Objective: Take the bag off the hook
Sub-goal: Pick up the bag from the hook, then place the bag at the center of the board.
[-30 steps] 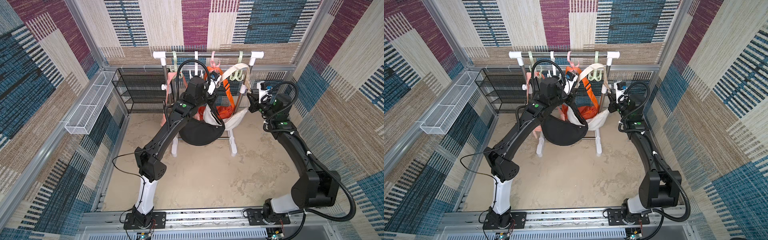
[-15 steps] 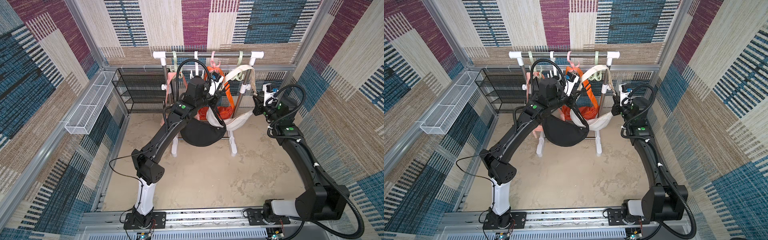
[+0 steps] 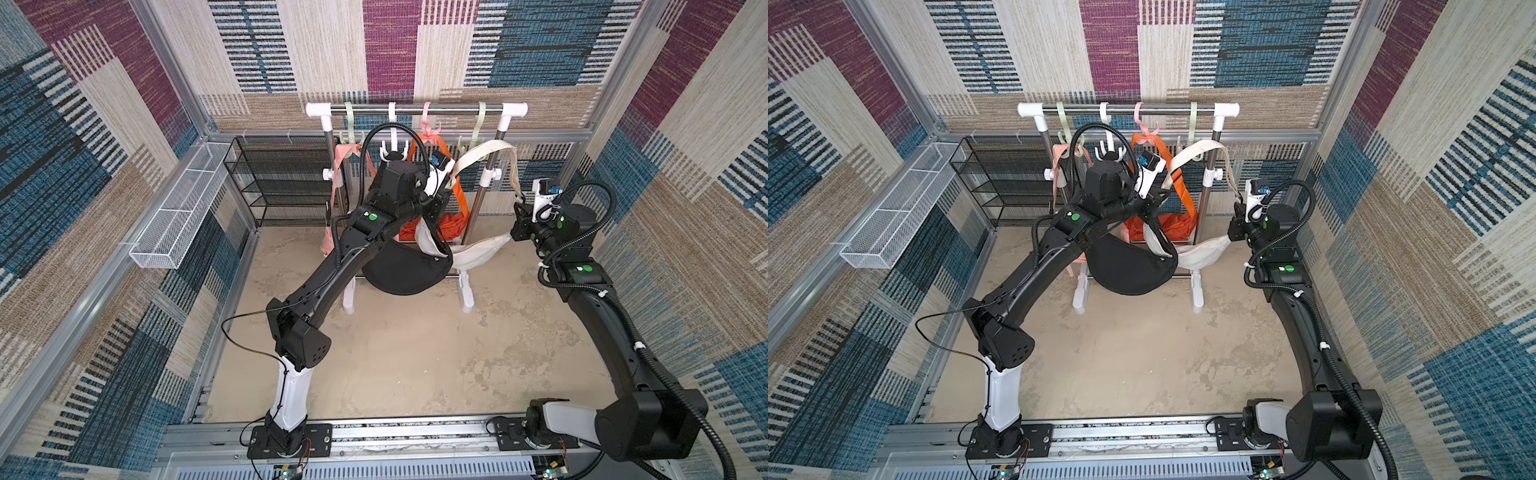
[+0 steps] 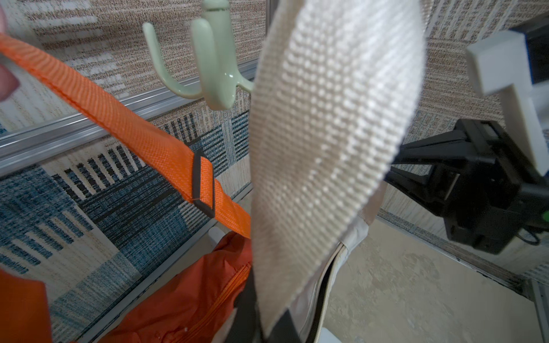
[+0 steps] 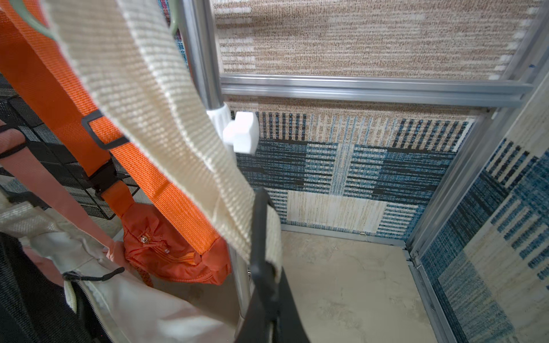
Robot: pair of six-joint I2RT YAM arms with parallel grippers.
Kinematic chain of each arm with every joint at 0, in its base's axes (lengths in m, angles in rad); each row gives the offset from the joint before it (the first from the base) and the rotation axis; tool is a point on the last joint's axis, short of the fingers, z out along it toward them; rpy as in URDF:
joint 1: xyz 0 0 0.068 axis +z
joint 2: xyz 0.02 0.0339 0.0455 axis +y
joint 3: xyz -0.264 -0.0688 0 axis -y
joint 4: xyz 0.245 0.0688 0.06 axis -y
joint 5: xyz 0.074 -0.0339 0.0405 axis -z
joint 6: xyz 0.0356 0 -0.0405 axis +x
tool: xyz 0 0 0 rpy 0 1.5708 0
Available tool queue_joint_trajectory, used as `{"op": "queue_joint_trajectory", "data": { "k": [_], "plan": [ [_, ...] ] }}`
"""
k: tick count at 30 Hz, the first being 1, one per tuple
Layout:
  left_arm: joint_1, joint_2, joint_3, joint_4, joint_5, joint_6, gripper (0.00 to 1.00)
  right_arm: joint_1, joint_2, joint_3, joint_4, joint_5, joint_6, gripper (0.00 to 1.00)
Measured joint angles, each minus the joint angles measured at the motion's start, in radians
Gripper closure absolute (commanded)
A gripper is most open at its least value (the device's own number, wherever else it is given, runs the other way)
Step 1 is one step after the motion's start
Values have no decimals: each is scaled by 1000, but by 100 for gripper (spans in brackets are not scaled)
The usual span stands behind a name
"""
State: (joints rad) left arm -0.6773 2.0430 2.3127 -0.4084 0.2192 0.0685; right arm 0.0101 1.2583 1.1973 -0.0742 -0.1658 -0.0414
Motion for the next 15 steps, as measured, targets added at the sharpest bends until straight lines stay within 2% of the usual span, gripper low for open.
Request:
{"op": "queue_joint_trajectory", "data": {
  "k": [15],
  "plan": [
    [-26,45,6,1,13,-24,100,-55,-32,-54,-66,35,34,100]
  ]
}}
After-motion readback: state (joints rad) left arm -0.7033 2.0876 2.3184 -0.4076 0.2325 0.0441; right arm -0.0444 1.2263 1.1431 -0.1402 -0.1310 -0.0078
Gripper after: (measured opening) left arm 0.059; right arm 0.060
